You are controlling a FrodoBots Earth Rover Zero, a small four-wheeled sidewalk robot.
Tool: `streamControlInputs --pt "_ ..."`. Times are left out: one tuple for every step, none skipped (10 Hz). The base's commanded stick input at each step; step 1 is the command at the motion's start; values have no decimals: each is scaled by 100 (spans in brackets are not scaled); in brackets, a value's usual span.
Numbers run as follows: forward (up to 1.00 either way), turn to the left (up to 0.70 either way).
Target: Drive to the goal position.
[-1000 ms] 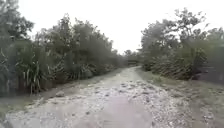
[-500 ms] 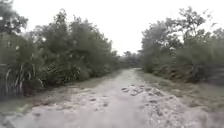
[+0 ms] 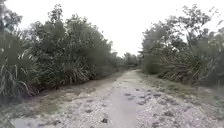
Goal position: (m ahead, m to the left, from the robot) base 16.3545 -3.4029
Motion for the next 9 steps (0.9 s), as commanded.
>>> streamControlInputs --pt "70 0" --pt "70 0" --pt "70 0" --pt "70 0" --pt "70 0" --pt "70 0" --pt "70 0" --pt "70 0" --pt "70 0"
